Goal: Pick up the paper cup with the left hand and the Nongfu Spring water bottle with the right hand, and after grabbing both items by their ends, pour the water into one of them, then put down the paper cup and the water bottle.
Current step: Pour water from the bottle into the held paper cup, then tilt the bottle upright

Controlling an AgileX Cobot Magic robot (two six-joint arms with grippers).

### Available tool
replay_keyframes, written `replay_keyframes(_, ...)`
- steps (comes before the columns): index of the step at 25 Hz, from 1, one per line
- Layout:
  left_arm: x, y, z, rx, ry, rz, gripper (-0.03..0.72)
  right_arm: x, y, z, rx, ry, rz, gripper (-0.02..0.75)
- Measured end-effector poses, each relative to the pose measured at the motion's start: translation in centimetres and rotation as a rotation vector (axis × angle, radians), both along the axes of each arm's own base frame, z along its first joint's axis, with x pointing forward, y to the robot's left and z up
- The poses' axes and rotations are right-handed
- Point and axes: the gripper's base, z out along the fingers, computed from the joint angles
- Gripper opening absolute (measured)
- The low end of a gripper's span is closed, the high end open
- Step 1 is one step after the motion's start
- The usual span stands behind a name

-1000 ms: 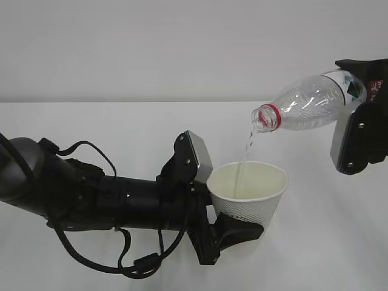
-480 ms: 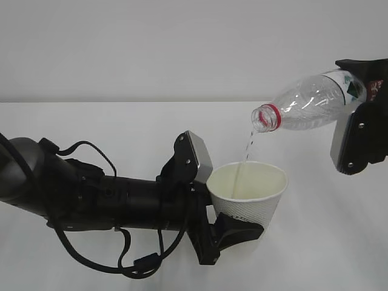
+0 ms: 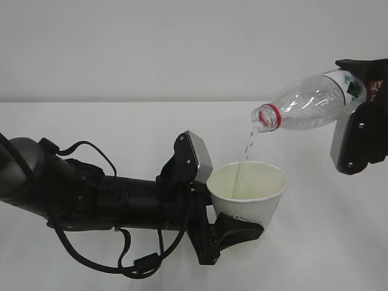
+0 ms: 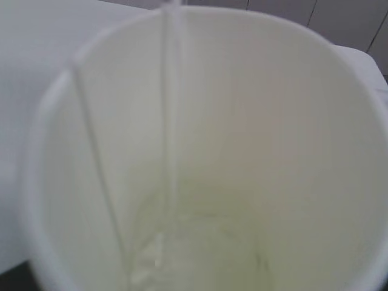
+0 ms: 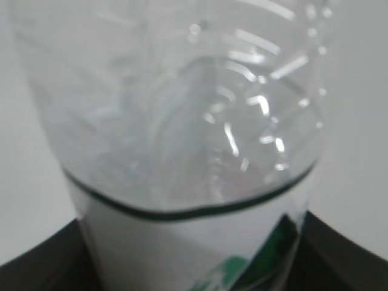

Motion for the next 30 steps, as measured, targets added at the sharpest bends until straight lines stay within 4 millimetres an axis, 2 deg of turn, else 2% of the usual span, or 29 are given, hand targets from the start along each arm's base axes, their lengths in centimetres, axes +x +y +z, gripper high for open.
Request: replay_keyframes(30, 0.00, 0.00, 0.00, 0.000, 0.000, 0.000, 0.495, 0.03, -0.07, 0.03, 0.008, -0.002, -0.010, 0.515)
